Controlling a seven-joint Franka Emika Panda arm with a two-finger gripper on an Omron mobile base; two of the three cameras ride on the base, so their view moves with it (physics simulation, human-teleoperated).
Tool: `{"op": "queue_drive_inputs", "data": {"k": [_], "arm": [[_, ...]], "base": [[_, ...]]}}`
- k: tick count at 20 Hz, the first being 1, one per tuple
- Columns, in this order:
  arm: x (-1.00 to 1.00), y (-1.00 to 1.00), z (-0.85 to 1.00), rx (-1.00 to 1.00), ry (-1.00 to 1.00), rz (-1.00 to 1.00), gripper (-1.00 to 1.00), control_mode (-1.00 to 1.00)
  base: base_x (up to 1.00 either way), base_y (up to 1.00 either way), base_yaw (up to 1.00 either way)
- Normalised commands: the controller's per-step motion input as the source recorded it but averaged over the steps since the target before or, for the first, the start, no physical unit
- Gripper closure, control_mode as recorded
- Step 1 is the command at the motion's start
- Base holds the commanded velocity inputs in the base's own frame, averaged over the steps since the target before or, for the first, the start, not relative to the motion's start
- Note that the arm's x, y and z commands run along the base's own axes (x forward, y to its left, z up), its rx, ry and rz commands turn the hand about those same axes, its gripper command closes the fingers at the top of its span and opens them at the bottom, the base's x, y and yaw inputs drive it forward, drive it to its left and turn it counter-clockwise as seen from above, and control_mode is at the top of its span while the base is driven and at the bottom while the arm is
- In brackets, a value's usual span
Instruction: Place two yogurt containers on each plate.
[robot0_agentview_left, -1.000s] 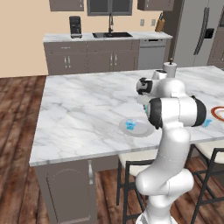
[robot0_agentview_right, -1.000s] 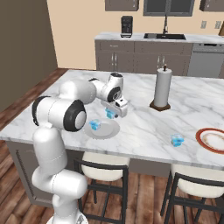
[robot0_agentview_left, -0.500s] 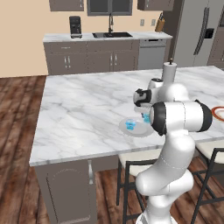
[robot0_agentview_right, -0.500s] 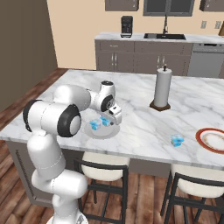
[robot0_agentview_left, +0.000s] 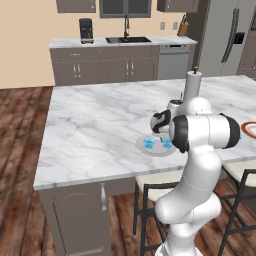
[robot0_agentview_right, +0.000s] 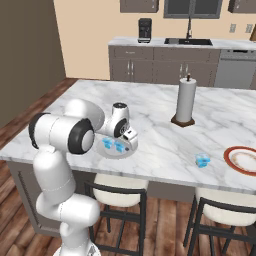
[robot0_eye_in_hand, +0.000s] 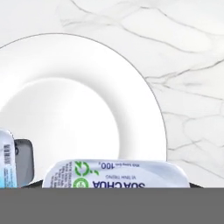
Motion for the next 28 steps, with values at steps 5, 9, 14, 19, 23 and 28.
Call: {"op": "queue_drive_inputs", "data": {"k": [5, 9, 14, 19, 23, 28], "arm": [[0.00, 0.10, -0.21, 0.00, 0.00, 0.00, 1.00, -1.00], [0.00, 0.21, -0.06, 0.00, 0.00, 0.00, 1.00, -1.00], [0.00, 0.07, -0.06, 0.00, 0.00, 0.00, 1.00, -1.00], [0.00, 0.00, -0.11, 0.00, 0.00, 0.00, 1.00, -1.00], [0.00, 0.00, -0.06, 0.00, 0.00, 0.00, 1.00, -1.00], [0.00, 0.00, -0.02, 0.00, 0.00, 0.00, -1.00, -1.00]], "base": [[0.00, 0.00, 0.00], [0.00, 0.00, 0.00], [0.00, 0.00, 0.00], [0.00, 0.00, 0.00], [0.00, 0.00, 0.00], [0.00, 0.00, 0.00]]}}
